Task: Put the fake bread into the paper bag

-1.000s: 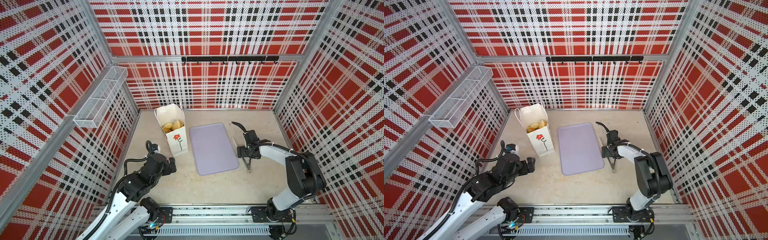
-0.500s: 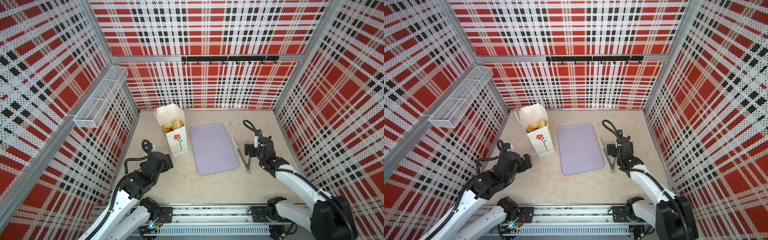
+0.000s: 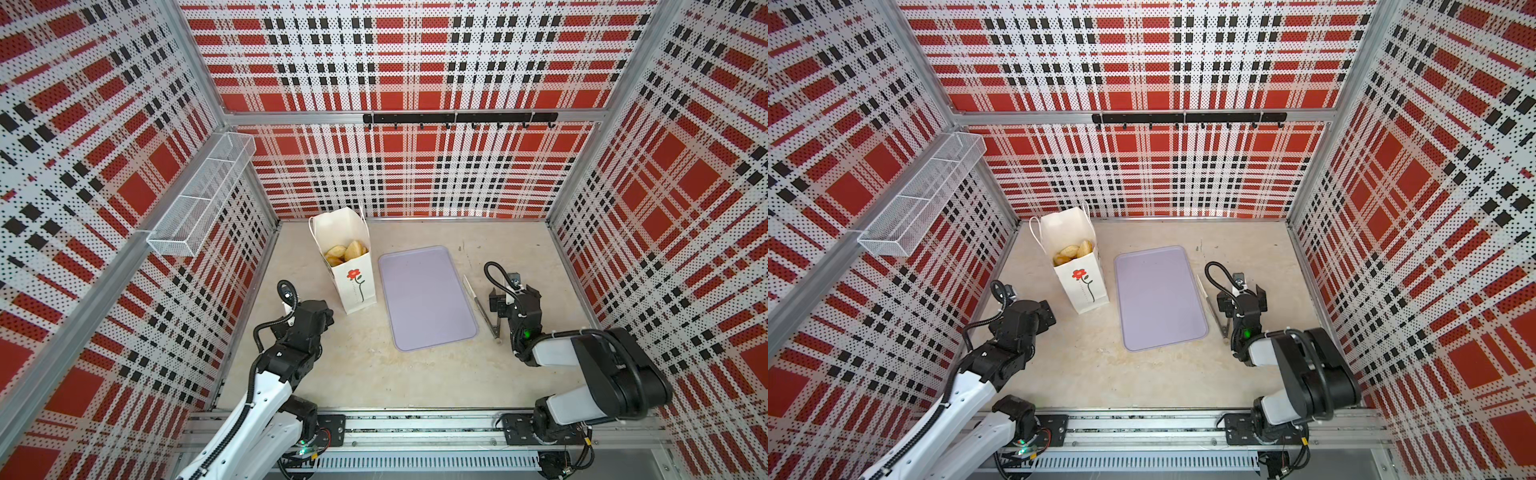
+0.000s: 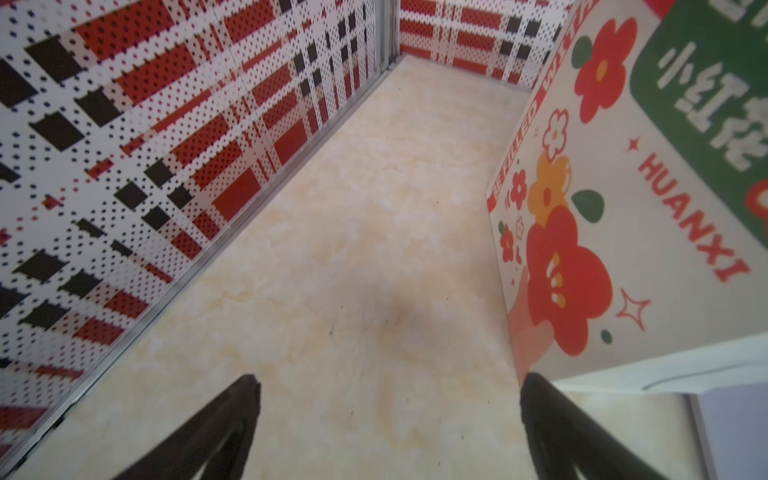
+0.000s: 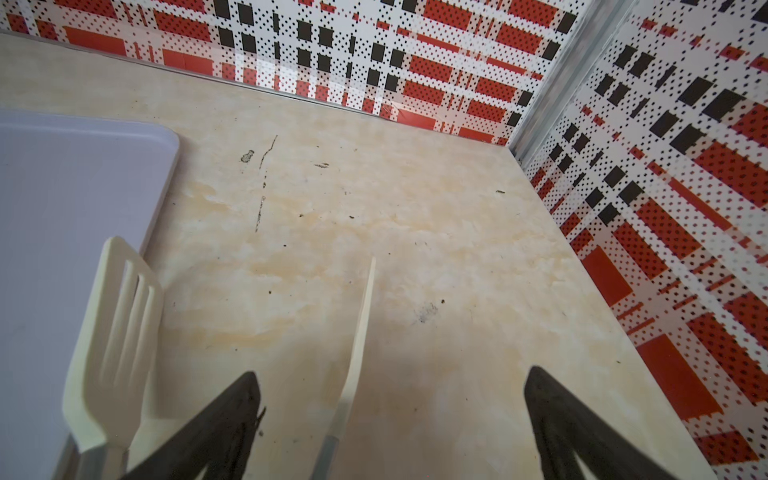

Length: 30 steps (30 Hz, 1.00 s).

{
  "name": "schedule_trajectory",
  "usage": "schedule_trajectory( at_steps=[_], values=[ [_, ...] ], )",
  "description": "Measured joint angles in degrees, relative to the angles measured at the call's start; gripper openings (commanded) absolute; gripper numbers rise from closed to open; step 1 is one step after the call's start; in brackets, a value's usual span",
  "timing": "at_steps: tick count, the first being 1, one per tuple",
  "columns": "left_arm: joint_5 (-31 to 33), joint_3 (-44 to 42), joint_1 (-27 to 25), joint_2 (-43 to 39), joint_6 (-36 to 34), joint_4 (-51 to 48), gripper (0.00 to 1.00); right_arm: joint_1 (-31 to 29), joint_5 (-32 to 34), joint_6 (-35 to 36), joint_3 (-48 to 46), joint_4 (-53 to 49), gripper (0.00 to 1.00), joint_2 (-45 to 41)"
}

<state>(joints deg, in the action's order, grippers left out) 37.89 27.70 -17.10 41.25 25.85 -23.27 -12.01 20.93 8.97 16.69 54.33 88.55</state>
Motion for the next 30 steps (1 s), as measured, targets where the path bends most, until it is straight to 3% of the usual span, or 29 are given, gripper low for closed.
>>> schedule_trajectory(
  at_steps=[5,12,26,30],
  values=[
    [-0.2,-6.9,2.6,3.0,-8.2,17.5,0.99,4.3,-4.6,-1.0,-1.9,8.4,1.0,2.8],
    [-1.9,-11.2,4.8,17.9,-19.4,42.9,0.99,6.2,-8.3,-2.7,2.3,4.5,1.0,2.9],
    [-14.7,-15.5,9.7,47.3,-26.8,87.0,0.99,6.4,-9.2,-3.1,2.5,4.1,1.0,2.9],
    [-16.8,-14.8,9.7,50.5,-27.8,88.8,1.0,6.4,-9.2,-3.2,2.4,4.1,1.0,2.9]
  ],
)
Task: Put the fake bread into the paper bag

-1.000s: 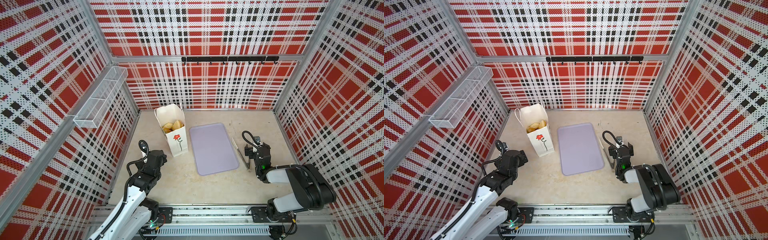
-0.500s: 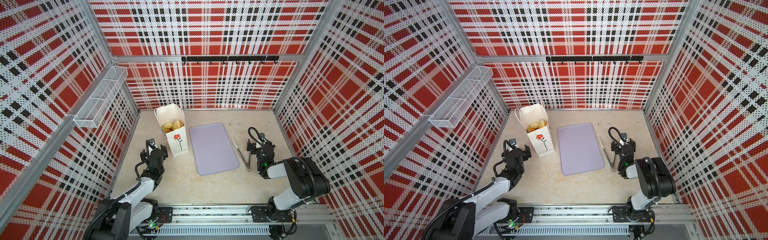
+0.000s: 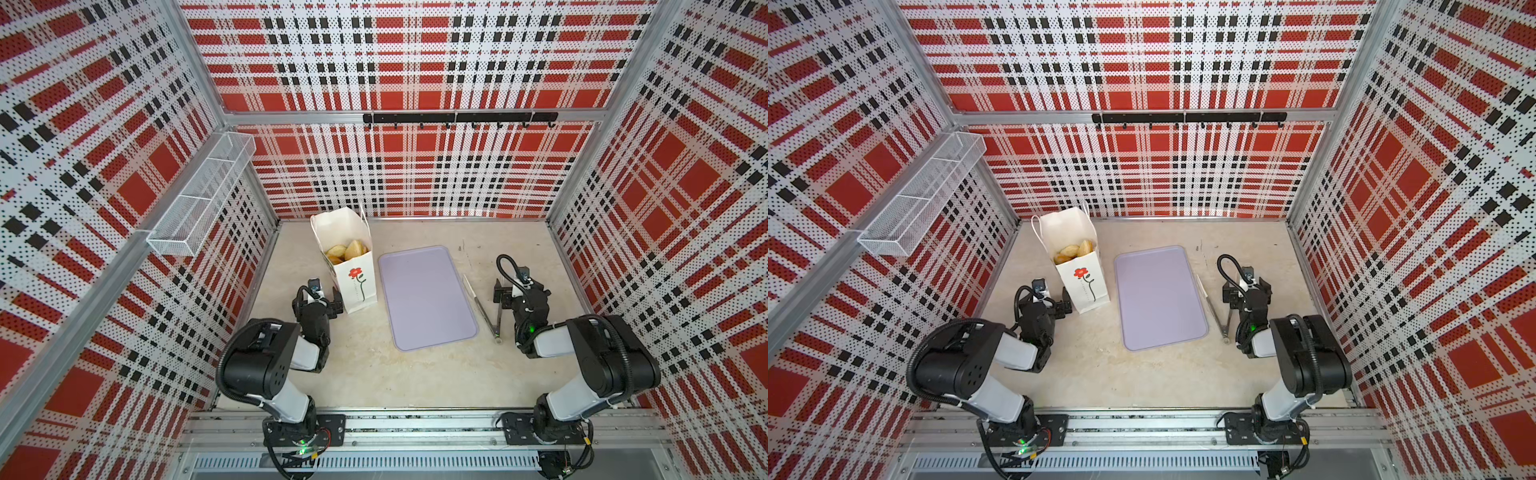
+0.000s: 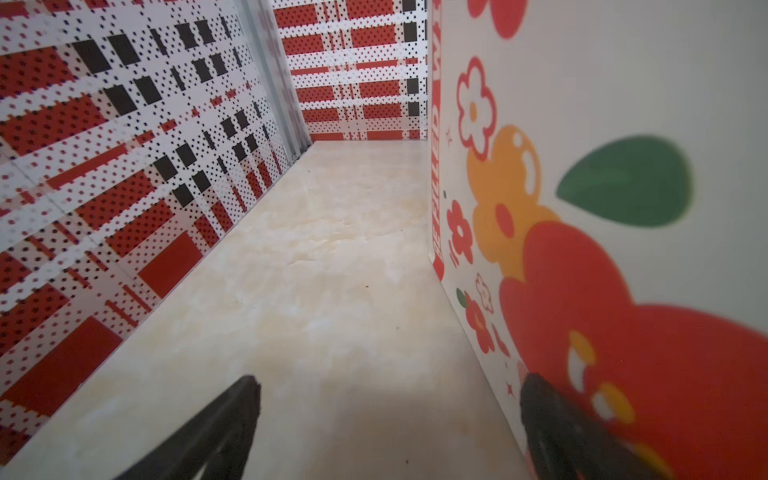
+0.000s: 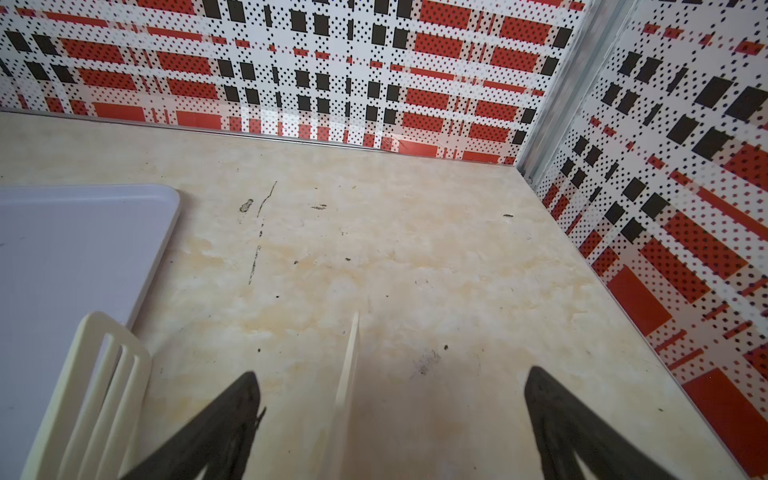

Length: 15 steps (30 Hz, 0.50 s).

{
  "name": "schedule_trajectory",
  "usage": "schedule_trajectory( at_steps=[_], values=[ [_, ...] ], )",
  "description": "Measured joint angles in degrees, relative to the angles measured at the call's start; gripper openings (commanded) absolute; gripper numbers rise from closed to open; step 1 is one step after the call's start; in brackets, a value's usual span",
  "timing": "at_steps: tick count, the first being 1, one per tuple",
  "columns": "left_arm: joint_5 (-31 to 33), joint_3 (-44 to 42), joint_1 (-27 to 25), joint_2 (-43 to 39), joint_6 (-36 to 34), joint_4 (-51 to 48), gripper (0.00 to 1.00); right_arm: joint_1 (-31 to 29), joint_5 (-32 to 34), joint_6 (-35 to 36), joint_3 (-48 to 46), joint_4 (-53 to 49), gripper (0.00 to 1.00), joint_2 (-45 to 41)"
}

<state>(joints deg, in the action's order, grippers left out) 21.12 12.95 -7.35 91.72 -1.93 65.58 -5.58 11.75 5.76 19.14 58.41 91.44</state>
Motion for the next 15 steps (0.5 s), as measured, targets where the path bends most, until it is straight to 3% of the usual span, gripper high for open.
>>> schedule_trajectory(
  at_steps=[7,15],
  values=[
    [-2.5,8.1,1.9,-0.3,0.3,-5.9,0.99,0.0,0.0,0.0,0.0,-0.1,1.0,0.0],
    [-2.8,8.8,1.9,-0.6,0.3,-8.7,0.99,0.0,0.0,-0.2,0.0,-0.5,1.0,0.0]
  ],
)
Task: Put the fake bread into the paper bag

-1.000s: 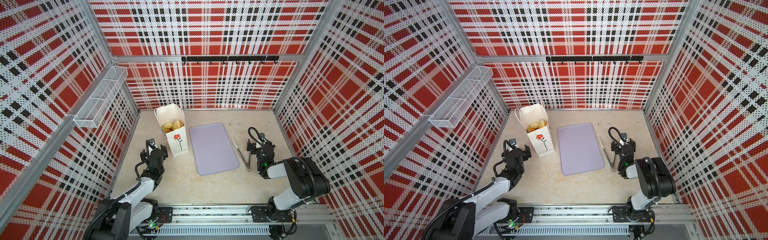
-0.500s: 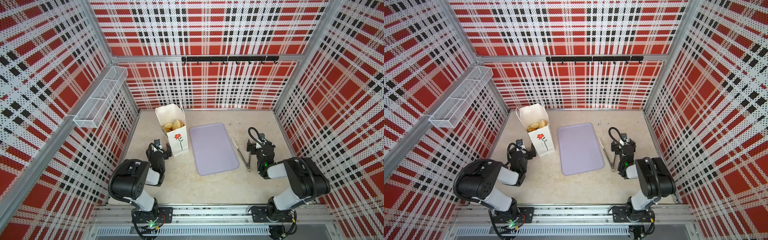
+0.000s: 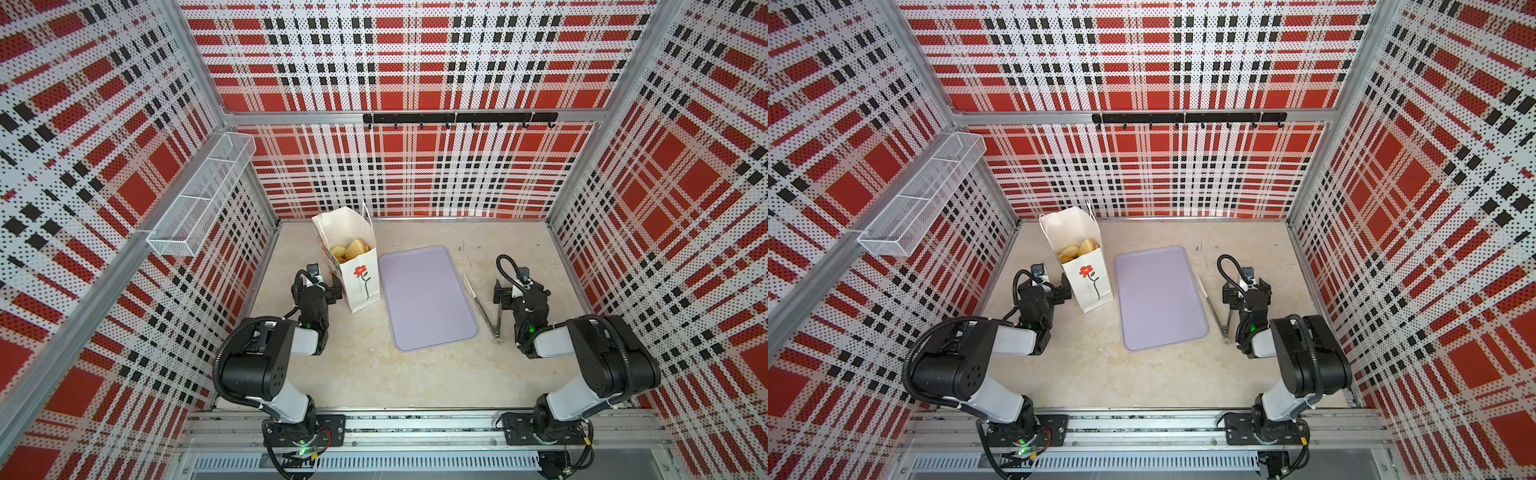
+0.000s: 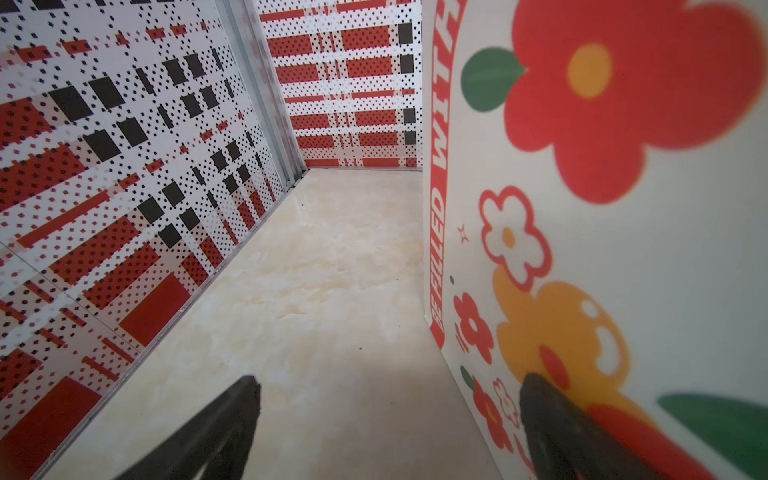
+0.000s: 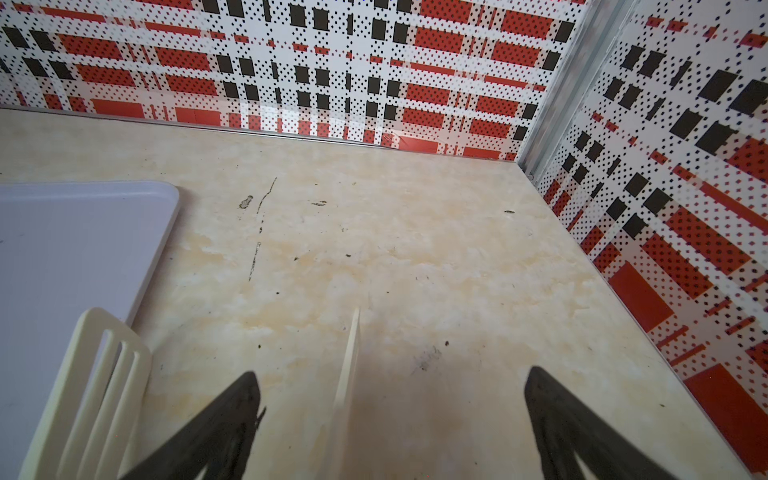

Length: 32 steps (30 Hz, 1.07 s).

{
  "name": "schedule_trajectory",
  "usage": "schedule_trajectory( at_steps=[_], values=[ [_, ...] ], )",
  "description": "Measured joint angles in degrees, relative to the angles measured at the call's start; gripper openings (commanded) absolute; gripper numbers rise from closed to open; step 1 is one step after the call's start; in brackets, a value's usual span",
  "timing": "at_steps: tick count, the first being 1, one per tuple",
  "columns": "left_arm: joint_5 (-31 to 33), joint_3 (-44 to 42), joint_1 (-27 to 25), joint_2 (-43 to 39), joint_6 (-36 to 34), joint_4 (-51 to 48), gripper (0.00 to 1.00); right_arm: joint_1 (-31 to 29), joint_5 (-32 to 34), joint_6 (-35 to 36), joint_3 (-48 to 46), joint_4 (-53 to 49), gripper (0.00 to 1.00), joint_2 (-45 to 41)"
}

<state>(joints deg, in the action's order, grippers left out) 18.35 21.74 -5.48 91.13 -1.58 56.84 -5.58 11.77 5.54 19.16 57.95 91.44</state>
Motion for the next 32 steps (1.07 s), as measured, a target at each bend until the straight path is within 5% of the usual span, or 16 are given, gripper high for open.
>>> schedule_trajectory(
  at_steps=[32],
  values=[
    [0.1,0.0,-0.2,0.0,-0.1,-0.9,0.99,0.0,0.0,-0.2,0.0,-0.1,1.0,0.0]
  ],
)
